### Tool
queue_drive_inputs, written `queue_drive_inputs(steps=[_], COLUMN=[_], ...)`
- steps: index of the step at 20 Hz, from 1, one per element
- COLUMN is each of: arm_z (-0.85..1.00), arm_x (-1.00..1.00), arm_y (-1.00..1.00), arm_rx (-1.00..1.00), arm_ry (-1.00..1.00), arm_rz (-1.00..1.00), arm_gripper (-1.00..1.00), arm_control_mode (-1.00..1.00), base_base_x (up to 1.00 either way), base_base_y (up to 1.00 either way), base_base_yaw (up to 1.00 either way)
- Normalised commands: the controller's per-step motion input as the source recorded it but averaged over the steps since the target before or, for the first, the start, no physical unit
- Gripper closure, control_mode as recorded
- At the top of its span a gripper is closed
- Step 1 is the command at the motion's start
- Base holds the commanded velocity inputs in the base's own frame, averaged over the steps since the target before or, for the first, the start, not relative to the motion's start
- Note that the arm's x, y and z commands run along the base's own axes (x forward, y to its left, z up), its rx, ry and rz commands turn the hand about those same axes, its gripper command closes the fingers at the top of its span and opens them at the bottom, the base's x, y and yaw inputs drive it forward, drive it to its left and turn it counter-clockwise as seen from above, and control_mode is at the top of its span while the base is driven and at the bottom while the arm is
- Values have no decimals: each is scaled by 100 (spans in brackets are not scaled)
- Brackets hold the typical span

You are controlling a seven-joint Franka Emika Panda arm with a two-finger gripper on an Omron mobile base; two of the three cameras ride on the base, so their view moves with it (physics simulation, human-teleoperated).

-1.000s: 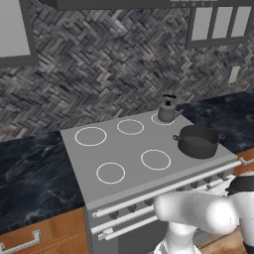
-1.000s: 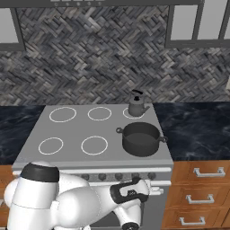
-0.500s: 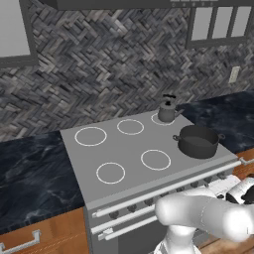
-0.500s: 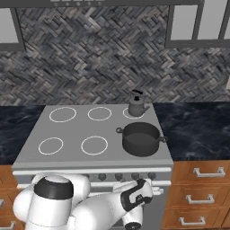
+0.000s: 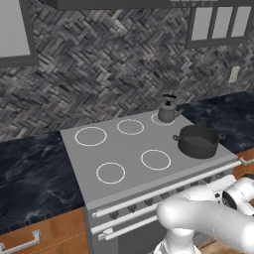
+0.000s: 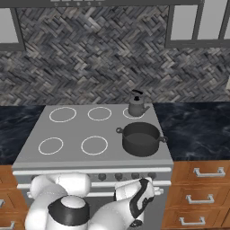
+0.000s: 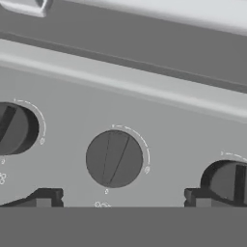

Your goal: Pick the kettle from the cabinet and place it on a stove burner. Then pick the pot from the counter and place it on another stove burner. Finally, turn both burners on.

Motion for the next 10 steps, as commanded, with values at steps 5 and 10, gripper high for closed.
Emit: queue_drive_inputs(steps=[5,10], arm_z=[-22,-22], arm_x=[22,21], arm_y=[-13,-15], arm_rx=[0,0], arm_ry=[-3,-4], arm_rz=[1,1], arm_gripper=[-100,-100], arm_control_mode=[-100,-100], base_base_x=[0,0], base_base_y=[0,0], base_base_yaw=[0,0])
